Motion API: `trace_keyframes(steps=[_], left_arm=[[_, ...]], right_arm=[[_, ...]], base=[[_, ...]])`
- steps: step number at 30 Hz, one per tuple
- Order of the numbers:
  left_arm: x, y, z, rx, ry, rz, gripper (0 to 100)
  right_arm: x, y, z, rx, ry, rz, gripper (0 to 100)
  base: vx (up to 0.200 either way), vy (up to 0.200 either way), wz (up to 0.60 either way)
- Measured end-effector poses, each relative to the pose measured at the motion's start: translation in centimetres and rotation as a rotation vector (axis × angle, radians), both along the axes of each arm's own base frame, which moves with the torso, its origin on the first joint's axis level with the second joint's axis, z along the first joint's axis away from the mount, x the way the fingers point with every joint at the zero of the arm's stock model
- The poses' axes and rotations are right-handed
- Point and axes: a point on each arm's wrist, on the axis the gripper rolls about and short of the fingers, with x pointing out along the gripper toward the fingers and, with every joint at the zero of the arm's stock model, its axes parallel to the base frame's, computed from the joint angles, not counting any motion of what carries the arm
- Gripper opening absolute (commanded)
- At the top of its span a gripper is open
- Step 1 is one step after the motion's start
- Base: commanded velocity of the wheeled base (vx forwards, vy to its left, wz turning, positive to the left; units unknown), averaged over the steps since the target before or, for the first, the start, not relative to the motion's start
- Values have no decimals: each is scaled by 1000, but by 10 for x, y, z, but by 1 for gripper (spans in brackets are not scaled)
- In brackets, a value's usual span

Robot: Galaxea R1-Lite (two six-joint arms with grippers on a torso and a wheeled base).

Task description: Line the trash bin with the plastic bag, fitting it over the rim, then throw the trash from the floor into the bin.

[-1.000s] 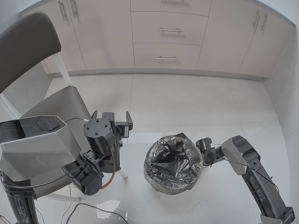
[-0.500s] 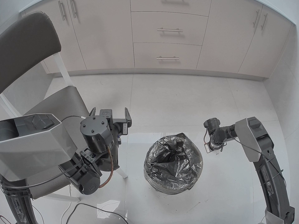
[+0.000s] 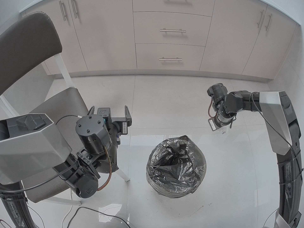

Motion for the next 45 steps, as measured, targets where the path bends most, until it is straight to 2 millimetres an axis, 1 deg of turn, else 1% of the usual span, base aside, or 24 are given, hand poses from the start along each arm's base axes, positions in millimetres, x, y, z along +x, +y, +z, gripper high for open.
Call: trace_keyframes(steps=[3,7,11,14,18,21,28,31,37,43,44,45], left_arm=[[-2,0,0,1,1,-6,100],[-6,0,0,9,8,-35,100],[-15,1,3,15,12,-69,100],[-23,0,6,17,13,-90,100],[-29,0,8,18,12,-103,100],[-30,1,10,17,10,-106,100],[-31,1,10,18,10,-107,100],[-31,1,10,19,11,-106,100],[-29,1,7,27,17,-103,100],[-29,0,5,30,21,-104,100],[-28,0,5,30,22,-104,100],[-28,0,5,30,22,-104,100]], right_arm=[[-20,31,22,-9,5,72,0],[-46,71,41,-22,3,163,0],[-67,102,48,-27,1,239,0],[-75,118,45,-32,10,274,0],[-77,128,31,-40,34,287,0],[-80,138,16,-40,57,291,0],[-87,162,-26,-60,127,312,0],[-91,170,-41,-63,149,314,0],[-93,177,-65,-71,184,305,0],[-93,178,-80,-81,208,297,0],[-93,178,-81,-83,211,297,100],[-93,178,-83,-84,213,296,100]], base=[[0,0,0],[0,0,0],[0,0,0],[0,0,0],[0,0,0],[0,0,0],[0,0,0],[0,0,0],[0,0,0],[0,0,0],[0,0,0],[0,0,0]])
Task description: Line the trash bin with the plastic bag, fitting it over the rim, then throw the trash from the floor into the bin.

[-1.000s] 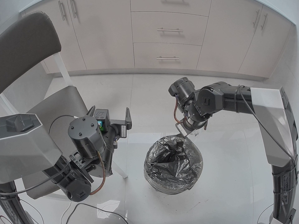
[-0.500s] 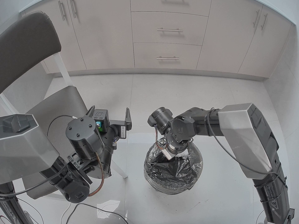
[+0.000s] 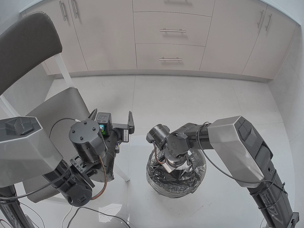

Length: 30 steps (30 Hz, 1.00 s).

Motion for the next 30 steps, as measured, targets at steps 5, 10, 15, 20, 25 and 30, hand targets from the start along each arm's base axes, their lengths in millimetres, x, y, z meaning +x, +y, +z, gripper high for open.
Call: trace_keyframes(steps=[5,10,15,20,25,30], left_arm=[[0,0,-1,2,2,0,100],[0,0,-1,3,3,-1,100],[0,0,-1,3,4,0,100],[0,0,-2,6,5,-20,100],[0,0,-2,7,5,-23,100],[0,0,-2,4,5,-25,100]], right_arm=[[0,0,-4,-3,5,-2,100],[1,0,-5,6,0,-15,100],[1,0,-6,11,-4,-18,100],[1,1,-6,13,-4,-21,100],[3,-2,-9,6,-8,-35,100],[4,-3,-11,-5,-7,-45,100]], base=[[0,0,0],[0,0,0],[0,0,0],[0,0,0],[0,0,0],[0,0,0]])
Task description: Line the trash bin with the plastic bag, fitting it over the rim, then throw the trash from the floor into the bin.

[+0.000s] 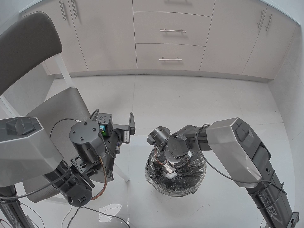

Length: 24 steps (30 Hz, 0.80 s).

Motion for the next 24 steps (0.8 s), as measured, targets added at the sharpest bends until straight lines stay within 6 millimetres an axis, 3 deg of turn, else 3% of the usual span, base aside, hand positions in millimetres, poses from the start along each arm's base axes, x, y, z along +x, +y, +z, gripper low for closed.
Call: trace_keyframes(steps=[5,11,24], left_arm=[[-1,0,2,-7,-4,-3,100],[-4,3,7,-13,-11,-6,100],[-39,30,48,-12,-21,-79,100]], right_arm=[[4,-8,4,-14,10,-3,100],[4,-33,17,-82,105,-43,100],[-3,-99,86,-115,255,-183,100]], base=[[0,0,0],[0,0,0],[0,0,0]])
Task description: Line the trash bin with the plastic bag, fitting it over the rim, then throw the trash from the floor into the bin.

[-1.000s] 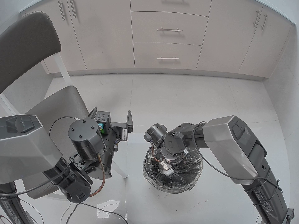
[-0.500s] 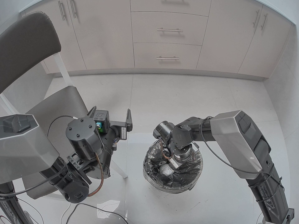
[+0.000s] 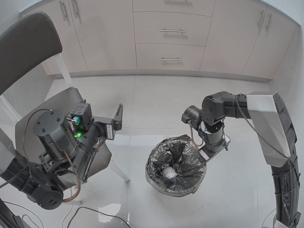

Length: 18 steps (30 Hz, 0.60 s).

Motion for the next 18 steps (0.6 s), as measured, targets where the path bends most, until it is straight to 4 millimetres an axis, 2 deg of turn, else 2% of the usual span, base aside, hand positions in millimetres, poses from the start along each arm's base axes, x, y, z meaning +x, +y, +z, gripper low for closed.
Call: trace_keyframes(steps=[3,8,12,18], left_arm=[[-12,14,2,20,24,2,100],[-31,42,8,41,45,44,100],[-47,65,10,81,99,86,100],[-81,97,12,160,219,140,100]], right_arm=[[-7,-15,18,8,58,-24,100],[-24,-29,49,37,121,-44,100],[-43,-43,74,19,185,-67,100],[-67,-58,113,40,158,-109,100]], base=[[0,0,0],[0,0,0],[0,0,0],[0,0,0]])
